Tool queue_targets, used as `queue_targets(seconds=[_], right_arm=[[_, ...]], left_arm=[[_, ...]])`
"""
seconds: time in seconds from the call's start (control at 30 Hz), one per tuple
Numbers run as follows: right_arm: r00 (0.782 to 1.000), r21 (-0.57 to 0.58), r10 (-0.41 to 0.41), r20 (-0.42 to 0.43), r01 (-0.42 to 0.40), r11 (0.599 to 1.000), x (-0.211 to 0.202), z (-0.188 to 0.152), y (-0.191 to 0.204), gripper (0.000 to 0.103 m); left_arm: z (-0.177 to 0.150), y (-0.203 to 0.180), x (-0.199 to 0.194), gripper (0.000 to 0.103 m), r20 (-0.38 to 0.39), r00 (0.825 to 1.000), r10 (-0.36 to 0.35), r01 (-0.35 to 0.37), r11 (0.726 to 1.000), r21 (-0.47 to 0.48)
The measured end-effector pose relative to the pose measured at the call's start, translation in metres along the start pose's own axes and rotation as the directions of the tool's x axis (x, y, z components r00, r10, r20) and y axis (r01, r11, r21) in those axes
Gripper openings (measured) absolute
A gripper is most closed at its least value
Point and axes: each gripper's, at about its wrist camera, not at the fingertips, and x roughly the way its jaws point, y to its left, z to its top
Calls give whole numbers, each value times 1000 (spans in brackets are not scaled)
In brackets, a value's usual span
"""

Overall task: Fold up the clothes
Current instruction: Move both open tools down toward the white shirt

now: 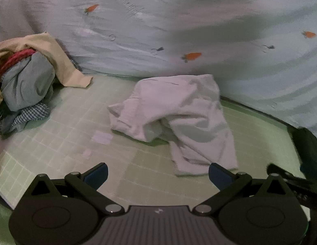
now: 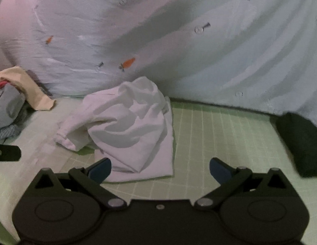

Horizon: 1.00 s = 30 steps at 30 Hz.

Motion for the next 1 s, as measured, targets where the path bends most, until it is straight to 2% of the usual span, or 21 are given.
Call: queue_targets(seconds=[0.2, 0.37, 0.5, 0.6, 0.73, 0.8, 0.87, 0.93, 1.0], right_arm=[[995, 73, -94, -24, 96, 993, 29, 8, 18, 103], [988, 168, -140, -65, 149, 974, 58, 12, 27, 103], [986, 267, -142, -85, 160, 950, 82, 8, 29, 101], [981, 319, -153, -121, 185, 929, 100, -2, 32, 95], [966, 385, -177, -187, 238, 892, 123, -15, 29, 85], [945, 399, -215, -247, 301, 866, 135, -23, 24, 85], [927, 408, -227, -298, 339, 848, 145, -34, 17, 79], [911, 416, -234, -339, 368, 832, 155, -43, 10, 64], [903, 424, -239, -357, 385, 820, 164, -50, 4, 54]], left_arm=[[30, 40, 39, 103, -38, 999, 3, -3, 1000, 16], [50, 68, 73, 103, -85, 995, -54, 56, 998, 26], [64, 87, 101, 101, -118, 987, -108, 111, 994, 20], [74, 101, 128, 93, -148, 979, -140, 143, 990, 5], [81, 116, 167, 74, -204, 964, -168, 168, 986, -17], [83, 121, 187, 66, -244, 952, -182, 178, 983, -36], [83, 125, 201, 54, -274, 937, -218, 210, 976, -60], [83, 126, 215, 47, -290, 924, -251, 238, 968, -80], [84, 125, 225, 44, -298, 918, -261, 246, 965, -89]])
